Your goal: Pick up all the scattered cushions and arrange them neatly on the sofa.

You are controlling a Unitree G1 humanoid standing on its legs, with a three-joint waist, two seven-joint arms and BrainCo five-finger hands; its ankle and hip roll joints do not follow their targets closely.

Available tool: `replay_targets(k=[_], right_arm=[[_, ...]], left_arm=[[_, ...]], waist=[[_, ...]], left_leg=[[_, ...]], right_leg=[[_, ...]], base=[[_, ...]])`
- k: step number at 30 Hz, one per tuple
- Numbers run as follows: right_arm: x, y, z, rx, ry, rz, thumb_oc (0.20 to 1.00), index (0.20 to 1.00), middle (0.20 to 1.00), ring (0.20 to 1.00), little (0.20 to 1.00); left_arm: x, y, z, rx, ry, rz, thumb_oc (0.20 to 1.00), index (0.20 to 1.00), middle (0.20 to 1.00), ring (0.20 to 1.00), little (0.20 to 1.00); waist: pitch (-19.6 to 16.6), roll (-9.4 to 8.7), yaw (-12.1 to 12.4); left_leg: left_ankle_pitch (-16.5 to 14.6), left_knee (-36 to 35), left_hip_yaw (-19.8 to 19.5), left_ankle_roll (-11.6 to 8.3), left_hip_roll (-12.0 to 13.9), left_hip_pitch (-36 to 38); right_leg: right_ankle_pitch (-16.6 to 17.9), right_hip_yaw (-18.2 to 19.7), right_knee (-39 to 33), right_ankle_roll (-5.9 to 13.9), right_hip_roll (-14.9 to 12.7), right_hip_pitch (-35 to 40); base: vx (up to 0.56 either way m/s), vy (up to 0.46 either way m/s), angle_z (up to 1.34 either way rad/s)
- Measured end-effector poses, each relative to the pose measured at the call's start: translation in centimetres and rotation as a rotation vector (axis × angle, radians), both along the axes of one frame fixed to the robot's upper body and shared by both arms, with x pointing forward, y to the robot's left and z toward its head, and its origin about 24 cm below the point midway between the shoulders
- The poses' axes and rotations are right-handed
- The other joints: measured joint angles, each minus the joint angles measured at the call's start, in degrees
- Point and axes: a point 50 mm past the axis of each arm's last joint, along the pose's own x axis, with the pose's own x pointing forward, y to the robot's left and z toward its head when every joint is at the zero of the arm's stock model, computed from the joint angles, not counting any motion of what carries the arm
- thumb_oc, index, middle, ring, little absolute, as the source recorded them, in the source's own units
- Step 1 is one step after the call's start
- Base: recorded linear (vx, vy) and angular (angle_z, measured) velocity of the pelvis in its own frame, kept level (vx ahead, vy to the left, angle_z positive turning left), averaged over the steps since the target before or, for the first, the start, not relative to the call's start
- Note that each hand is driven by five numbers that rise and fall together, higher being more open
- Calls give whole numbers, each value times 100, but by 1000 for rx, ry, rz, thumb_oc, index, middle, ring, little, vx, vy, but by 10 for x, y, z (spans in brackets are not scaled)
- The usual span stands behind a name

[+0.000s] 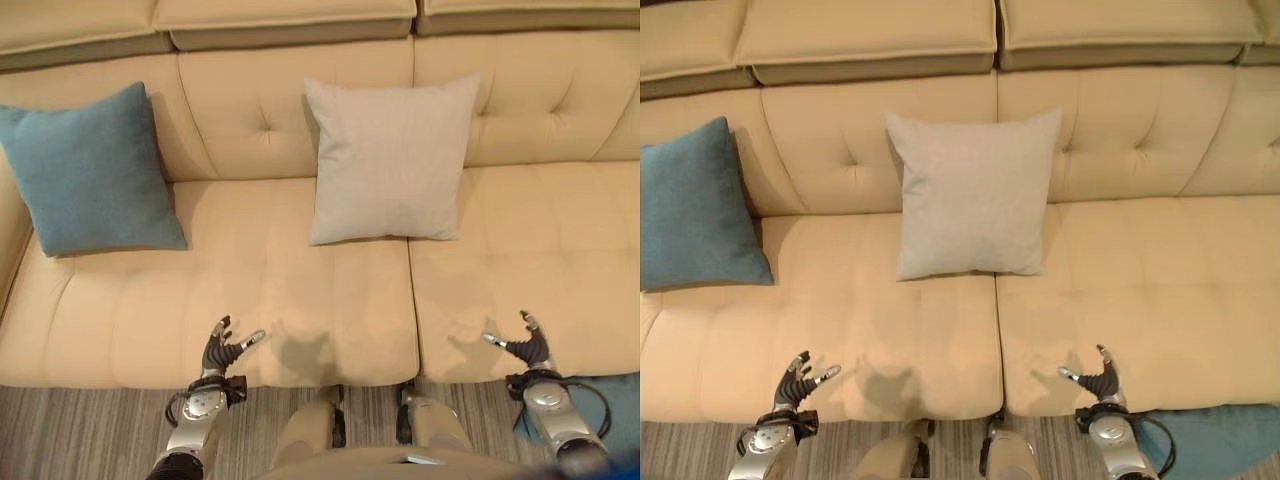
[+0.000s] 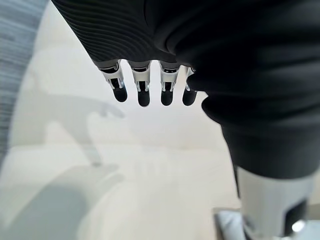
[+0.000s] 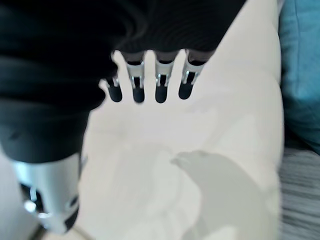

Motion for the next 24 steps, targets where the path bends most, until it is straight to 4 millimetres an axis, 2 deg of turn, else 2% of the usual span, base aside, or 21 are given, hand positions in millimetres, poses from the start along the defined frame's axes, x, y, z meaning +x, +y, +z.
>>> replay_targets(k=[2, 3, 4, 6, 7, 8, 9, 10, 11, 12, 13, 14, 15, 16, 17, 18, 19, 20, 21, 23, 24], right_arm=[[-9, 3, -10, 5, 66, 6, 1000, 1000, 1000, 1000, 1000], [-23, 10, -24, 22, 155, 2, 1000, 1000, 1000, 1000, 1000], [-51, 20, -44, 48, 303, -3, 1000, 1000, 1000, 1000, 1000], [-79, 14, -51, 32, 407, -4, 1000, 1000, 1000, 1000, 1000], [-83, 9, -51, 21, 421, -11, 1000, 1000, 1000, 1000, 1000], [-85, 11, -52, 32, 423, -10, 1000, 1000, 1000, 1000, 1000], [-72, 13, -48, 39, 370, 7, 1000, 1000, 1000, 1000, 1000], [-70, 4, -44, 17, 360, 8, 1000, 1000, 1000, 1000, 1000], [-74, 0, -45, 10, 394, 0, 1000, 1000, 1000, 1000, 1000], [-78, -6, -47, 6, 442, -33, 1000, 1000, 1000, 1000, 1000], [-75, -6, -46, 8, 440, -39, 1000, 1000, 1000, 1000, 1000], [-73, 0, -48, 23, 446, -40, 1000, 1000, 1000, 1000, 1000], [-67, 2, -48, 26, 431, -35, 1000, 1000, 1000, 1000, 1000], [-63, 3, -47, 27, 427, -27, 1000, 1000, 1000, 1000, 1000], [-67, 2, -49, 21, 470, -39, 1000, 1000, 1000, 1000, 1000], [-66, 5, -50, 29, 480, -39, 1000, 1000, 1000, 1000, 1000], [-53, 4, -46, 19, 455, -31, 1000, 1000, 1000, 1000, 1000], [-49, 5, -46, 19, 451, -24, 1000, 1000, 1000, 1000, 1000], [-47, 5, -45, 19, 445, -23, 1000, 1000, 1000, 1000, 1000], [-46, 3, -45, 17, 455, -29, 1000, 1000, 1000, 1000, 1000], [-44, 3, -44, 13, 444, -24, 1000, 1000, 1000, 1000, 1000]], left_arm=[[-25, -9, -20, -4, 135, -25, 1000, 1000, 1000, 1000, 1000], [-52, -18, -37, -20, 262, -25, 1000, 1000, 1000, 1000, 1000], [-101, -20, -56, -21, 492, -18, 1000, 1000, 1000, 1000, 1000], [-141, -12, -59, 2, 637, -9, 1000, 1000, 1000, 1000, 1000], [-134, -13, -59, 15, 636, -38, 1000, 1000, 1000, 1000, 1000], [-122, -8, -58, 35, 622, -57, 1000, 1000, 1000, 1000, 1000], [-101, -8, -56, 42, 575, -68, 1000, 1000, 1000, 1000, 1000], [-91, -19, -57, 16, 553, -79, 1000, 1000, 1000, 1000, 1000], [-74, -25, -55, 5, 506, -92, 1000, 1000, 1000, 1000, 1000], [-19, -49, -44, -24, 349, -158, 1000, 1000, 1000, 1000, 1000], [-9, -53, -41, -25, 325, -178, 1000, 1000, 1000, 1000, 1000], [-3, -56, -39, -18, 306, -201, 1000, 1000, 1000, 1000, 1000], [-1, -59, -38, 5, 302, -245, 1000, 1000, 1000, 1000, 1000], [-4, -63, -39, 14, 311, -282, 1000, 1000, 1000, 1000, 1000], [-16, -61, -44, 15, 344, -279, 1000, 1000, 1000, 1000, 1000], [-32, -39, -47, 55, 411, -246, 1000, 1000, 1000, 1000, 1000], [-32, -26, -45, 101, 431, -246, 1000, 1000, 1000, 1000, 1000], [-31, -23, -44, 113, 428, -250, 1000, 1000, 1000, 1000, 1000], [-28, -20, -43, 124, 424, -248, 1000, 1000, 1000, 1000, 1000], [-40, -5, -43, 137, 459, -202, 1000, 1000, 1000, 1000, 1000], [-47, -3, -44, 141, 477, -197, 1000, 1000, 1000, 1000, 1000]], waist=[[-53, -25, 21], [-120, -142, 18], [-371, -339, 75], [-707, -351, 162], [-679, -241, 155], [-671, -422, 129], [-475, -637, 110], [-463, -419, -66], [-453, -321, -184], [-378, -164, -248], [-307, -144, -265], [-258, -327, -268], [-227, -423, -237], [-227, -476, -230], [-224, -415, -188], [-115, -718, -157], [11, -497, -133], [94, -361, -6], [155, -301, 47], [141, -284, 210], [128, -295, 333]], left_leg=[[-29, -1, -32, -59, 52, 111], [-9, 1, -82, -95, 104, 295], [-80, 0, -85, -202, 188, 527], [-149, -32, -63, -178, 382, 551], [-151, 186, -52, -183, 479, 501], [-339, 453, -43, -449, 443, 451], [-980, 2216, 42, -280, 157, 192], [-1376, 2734, -173, -385, 102, 579], [-1682, 2582, -333, -399, 122, 1177], [-1850, 1123, -403, -230, 199, 1888], [-1911, 877, -393, -110, 137, 1928], [-1749, 593, -376, 195, -103, 2024], [-1568, 494, -429, 439, -287, 1906], [-1409, 322, -357, 570, -406, 1908], [-1189, 176, -185, 689, -425, 1850], [-1168, 480, 1, 733, -707, 1634], [-992, 581, 187, 880, -462, 1299], [-935, 547, 306, 916, -279, 1260], [-923, 513, 365, 921, -196, 1266], [-772, 471, 488, 948, -95, 1203], [-670, 360, 576, 916, -80, 1249]], right_leg=[[53, -57, -77, -16, 70, 173], [55, -102, -81, -20, 127, 381], [-52, -113, -108, -99, 171, 602], [-121, -104, -77, -200, 357, 694], [-220, -41, 145, -372, 512, 657], [-258, 13, 318, -740, 365, 487], [-39, 91, 256, -842, 47, 492], [207, 144, 54, -731, 26, 623], [338, 169, -36, -706, 34, 624], [680, 185, -52, -549, 17, 244], [794, 194, -48, -500, -3, 193], [993, 313, -14, -364, -165, 60], [1008, 397, 137, -38, -327, -200], [778, 375, 149, 260, -481, -321], [550, 285, 327, 392, -452, -445], [422, 321, 269, 594, -656, -478], [104, 181, 697, 656, -516, -769], [-58, -14, 1550, 464, -392, -1017], [-159, -28, 2041, 421, -327, -1094], [-758, -152, 3173, 398, -380, -835], [-902, -146, 3079, 438, -391, -484]], base=[[-127, -150, 8], [-90, -134, 10], [-48, -112, 9], [-199, -78, 14], [-310, 17, 19], [-264, 96, -12], [-212, 149, -24], [-215, 223, -28], [-248, 266, 8], [-502, 445, 11], [-413, 344, -5], [-354, 291, -32], [-97, 103, -44], [-296, 203, -59], [-363, 182, -81], [-478, 167, -78], [-417, 98, -69], [-363, 77, -49], [-198, 36, -48], [-115, -11, -41], [-253, -118, -53]])
